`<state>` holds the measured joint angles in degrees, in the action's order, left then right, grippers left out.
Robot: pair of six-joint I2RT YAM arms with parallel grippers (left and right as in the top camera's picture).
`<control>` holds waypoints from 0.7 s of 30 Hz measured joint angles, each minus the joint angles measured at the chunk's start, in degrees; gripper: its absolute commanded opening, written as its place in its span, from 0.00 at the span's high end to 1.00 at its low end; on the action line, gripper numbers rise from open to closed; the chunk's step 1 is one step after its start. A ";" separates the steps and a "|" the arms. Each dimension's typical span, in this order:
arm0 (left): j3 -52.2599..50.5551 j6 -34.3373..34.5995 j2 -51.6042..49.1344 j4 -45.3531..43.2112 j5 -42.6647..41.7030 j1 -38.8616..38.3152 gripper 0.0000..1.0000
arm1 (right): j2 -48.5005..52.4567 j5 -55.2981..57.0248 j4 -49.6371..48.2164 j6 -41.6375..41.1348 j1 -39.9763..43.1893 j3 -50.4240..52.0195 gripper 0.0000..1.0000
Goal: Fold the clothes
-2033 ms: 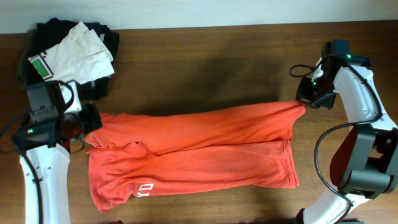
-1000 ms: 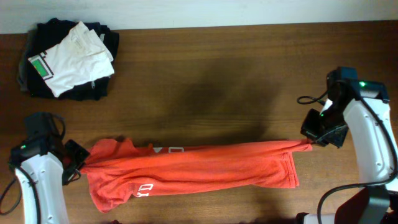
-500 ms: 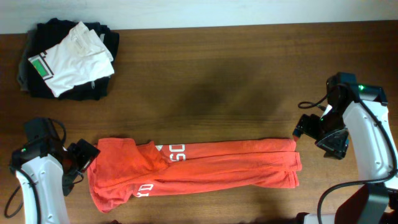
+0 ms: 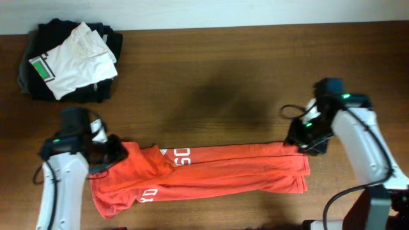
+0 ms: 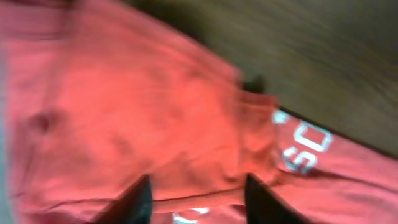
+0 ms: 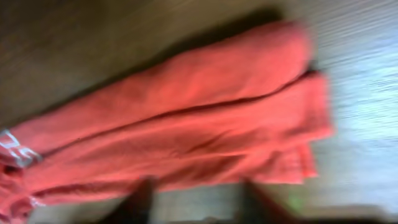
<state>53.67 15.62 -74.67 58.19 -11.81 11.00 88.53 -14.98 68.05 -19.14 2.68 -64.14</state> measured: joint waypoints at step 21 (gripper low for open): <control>-16.02 4.90 -9.07 -17.07 4.11 -2.47 0.99 | 0.02 -0.31 -21.18 -16.70 -15.80 18.25 0.95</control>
<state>37.65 20.51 -83.74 41.12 -7.70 8.54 88.55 -15.29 46.87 -35.83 -13.13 -45.89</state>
